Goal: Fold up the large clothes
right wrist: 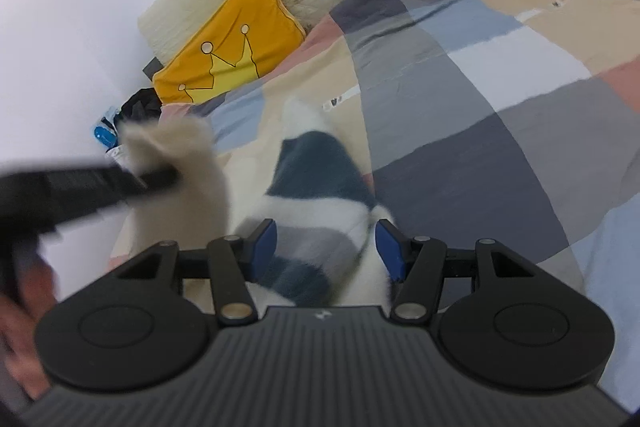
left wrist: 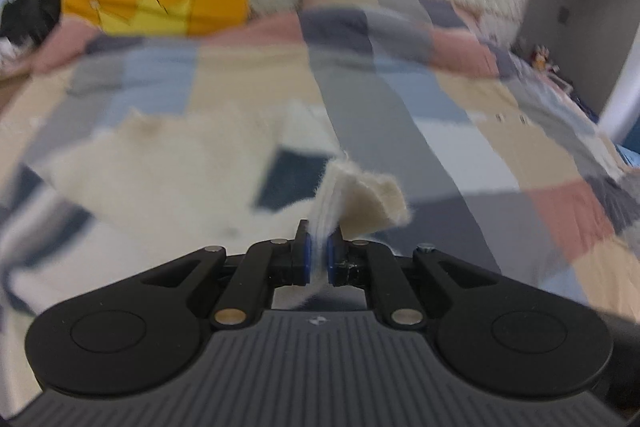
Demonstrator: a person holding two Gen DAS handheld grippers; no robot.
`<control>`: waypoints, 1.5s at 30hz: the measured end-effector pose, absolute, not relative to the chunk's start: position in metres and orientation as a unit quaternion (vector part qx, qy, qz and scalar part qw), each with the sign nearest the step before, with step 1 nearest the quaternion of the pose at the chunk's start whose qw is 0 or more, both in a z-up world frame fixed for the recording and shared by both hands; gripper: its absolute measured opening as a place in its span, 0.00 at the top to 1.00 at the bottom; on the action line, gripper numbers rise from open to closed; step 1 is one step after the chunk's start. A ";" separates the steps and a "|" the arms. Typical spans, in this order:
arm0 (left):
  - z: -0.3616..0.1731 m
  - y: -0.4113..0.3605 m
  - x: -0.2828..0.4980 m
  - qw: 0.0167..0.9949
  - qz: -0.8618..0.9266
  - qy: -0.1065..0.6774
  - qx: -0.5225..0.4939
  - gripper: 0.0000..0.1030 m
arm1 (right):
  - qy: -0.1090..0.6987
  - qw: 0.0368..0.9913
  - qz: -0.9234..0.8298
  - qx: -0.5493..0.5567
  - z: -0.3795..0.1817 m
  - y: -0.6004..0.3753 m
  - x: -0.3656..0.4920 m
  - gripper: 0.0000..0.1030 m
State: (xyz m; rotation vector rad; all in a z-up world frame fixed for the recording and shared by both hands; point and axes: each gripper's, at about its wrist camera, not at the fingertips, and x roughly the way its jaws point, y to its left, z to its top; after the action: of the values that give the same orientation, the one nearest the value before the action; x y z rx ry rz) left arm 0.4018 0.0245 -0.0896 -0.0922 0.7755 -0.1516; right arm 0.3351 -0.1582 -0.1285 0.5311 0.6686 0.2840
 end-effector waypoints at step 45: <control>-0.149 0.185 0.235 0.900 0.006 0.392 -0.188 0.42 | 0.444 0.864 0.088 0.220 -0.197 -0.139 0.347 0.44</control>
State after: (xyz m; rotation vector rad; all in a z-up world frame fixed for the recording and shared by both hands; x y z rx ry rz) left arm 0.2350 0.1855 -0.1487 -0.3892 0.8112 0.0134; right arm 0.3473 -0.1385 -0.1975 0.4602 0.9298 0.1839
